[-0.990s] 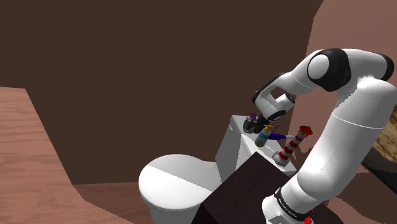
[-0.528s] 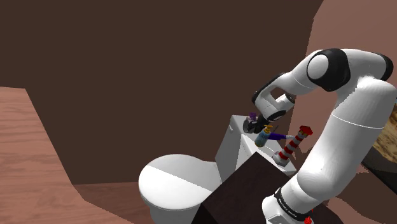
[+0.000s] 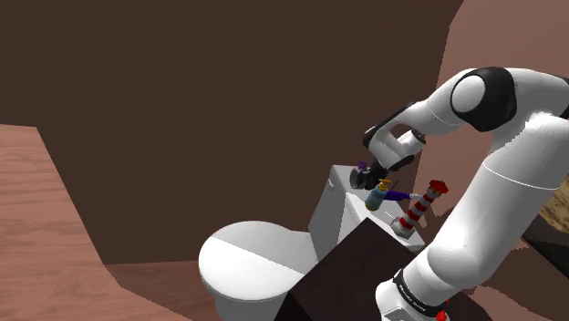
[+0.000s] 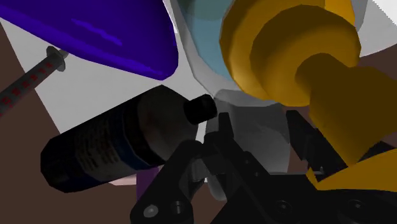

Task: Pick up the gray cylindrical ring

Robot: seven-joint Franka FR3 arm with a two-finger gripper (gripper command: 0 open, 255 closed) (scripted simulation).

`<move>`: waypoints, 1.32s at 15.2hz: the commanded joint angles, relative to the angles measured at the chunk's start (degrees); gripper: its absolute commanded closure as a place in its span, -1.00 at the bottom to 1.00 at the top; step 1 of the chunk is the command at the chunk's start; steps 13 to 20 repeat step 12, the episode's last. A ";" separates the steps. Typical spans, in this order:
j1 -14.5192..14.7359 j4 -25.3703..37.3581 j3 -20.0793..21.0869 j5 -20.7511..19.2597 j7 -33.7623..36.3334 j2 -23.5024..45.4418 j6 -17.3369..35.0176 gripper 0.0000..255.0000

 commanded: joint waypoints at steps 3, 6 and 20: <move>2.75 -1.70 -4.10 -10.25 8.31 -4.14 -0.70 1.00; 4.33 -2.79 -6.83 -18.60 14.99 -7.38 -1.36 1.00; 4.56 -3.81 -8.85 -30.66 24.43 -11.98 -2.82 1.00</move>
